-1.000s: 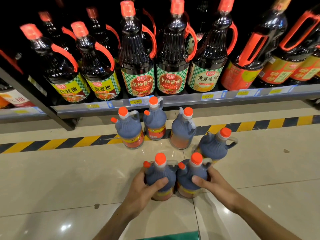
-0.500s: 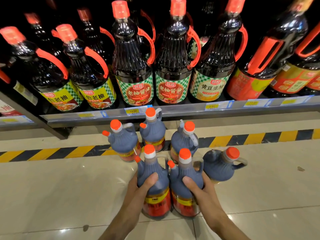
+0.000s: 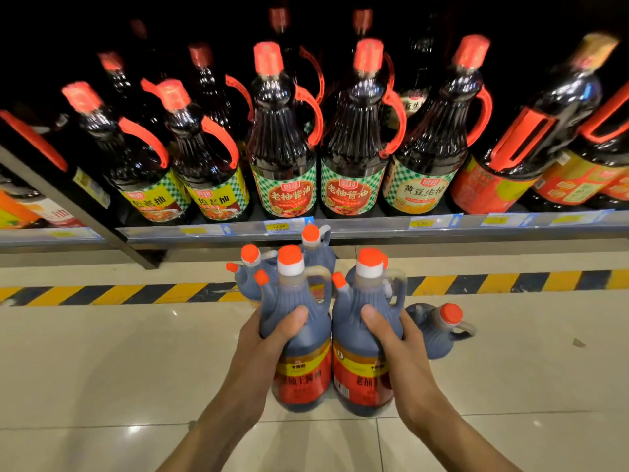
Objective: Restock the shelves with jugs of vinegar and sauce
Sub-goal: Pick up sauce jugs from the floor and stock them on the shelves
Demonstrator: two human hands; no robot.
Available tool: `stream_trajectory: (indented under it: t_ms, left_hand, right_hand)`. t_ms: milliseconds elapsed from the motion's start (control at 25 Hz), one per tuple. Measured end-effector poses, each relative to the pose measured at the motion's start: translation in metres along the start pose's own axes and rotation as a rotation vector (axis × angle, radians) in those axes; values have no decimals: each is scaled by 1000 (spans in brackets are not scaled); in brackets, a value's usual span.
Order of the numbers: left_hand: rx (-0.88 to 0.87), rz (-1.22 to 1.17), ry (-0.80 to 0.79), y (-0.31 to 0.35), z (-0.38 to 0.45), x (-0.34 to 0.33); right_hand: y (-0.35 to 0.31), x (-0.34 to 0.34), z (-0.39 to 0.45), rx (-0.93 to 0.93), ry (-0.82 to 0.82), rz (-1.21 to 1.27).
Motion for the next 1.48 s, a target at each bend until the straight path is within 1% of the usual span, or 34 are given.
stream_trajectory:
  t_ms: [120, 320, 440, 560, 720, 800, 960, 1040, 1160, 1240, 1480]
  left_hand:
    - [-30, 2, 4, 76, -28, -8]
    - [-21, -2, 12, 230, -92, -28]
    - [-26, 9, 3, 336, -133, -42]
    - [-74, -1, -7, 450, -172, -57]
    - [-146, -21, -29, 603, -224, -81]
    - [-179, -21, -27, 678, -252, -94]
    - [-262, 20, -98, 797, -301, -118]
    - [-275, 36, -138, 836, -323, -126]
    - [-320, 28, -216, 871, -347, -135]
    - [-318, 27, -262, 880, -357, -139]
    - [-303, 16, -293, 890, -366, -146]
  right_hand:
    - [-67, -31, -25, 26, -20, -12]
    - [-211, -96, -91, 39, -49, -53]
    - [-309, -138, -134, 63, -58, -67]
    - [-413, -189, -174, 101, -43, -112]
    - [-556, -251, -228, 216, -39, -121]
    - [-626, -280, -257, 254, -65, -143]
    - [-737, -321, -315, 345, -111, -144]
    - [-773, -333, -341, 387, -114, -152]
    - [-810, -345, -370, 420, -108, -170]
    - [-822, -348, -382, 423, -92, -167]
    - [-831, -350, -397, 424, -9, -165]
Point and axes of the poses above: each hand's wrist, its own z-axis towards the middle knuckle, its own x-axis out of the back of the hand, y = z × x, the point moved 4 cm from there along z, towards the middle knuckle, and after that the axes turned 9 degrees about z, right-handed, at the moved point
